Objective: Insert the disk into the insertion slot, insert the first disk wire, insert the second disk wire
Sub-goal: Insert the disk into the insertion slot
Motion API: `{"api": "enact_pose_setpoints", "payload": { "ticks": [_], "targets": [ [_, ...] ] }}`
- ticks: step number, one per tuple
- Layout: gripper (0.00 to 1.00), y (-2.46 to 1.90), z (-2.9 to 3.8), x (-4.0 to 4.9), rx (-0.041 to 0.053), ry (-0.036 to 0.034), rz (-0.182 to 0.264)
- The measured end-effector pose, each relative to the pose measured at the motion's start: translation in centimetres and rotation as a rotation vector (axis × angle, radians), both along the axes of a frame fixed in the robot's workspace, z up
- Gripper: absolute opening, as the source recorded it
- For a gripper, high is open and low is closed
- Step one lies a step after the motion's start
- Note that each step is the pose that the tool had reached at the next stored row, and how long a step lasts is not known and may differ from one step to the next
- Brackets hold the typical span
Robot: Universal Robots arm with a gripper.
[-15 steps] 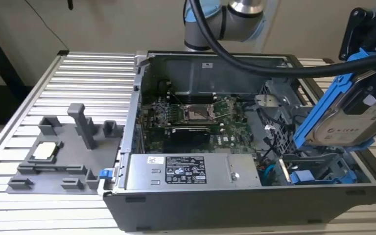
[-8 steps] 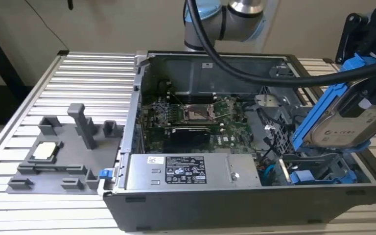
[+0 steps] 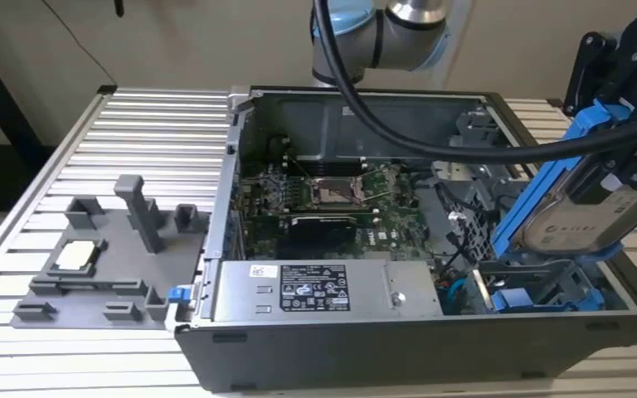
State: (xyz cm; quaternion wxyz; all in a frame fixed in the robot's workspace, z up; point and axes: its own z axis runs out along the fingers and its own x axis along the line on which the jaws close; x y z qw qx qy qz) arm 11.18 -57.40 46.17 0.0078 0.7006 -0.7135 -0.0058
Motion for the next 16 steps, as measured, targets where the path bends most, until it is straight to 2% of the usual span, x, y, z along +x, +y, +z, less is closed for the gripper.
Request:
{"api": "enact_pose_setpoints", "payload": {
  "ticks": [16],
  "targets": [
    [0.33,0.05,-1.42,0.28,0.0069,0.0000,0.000]
  ]
}}
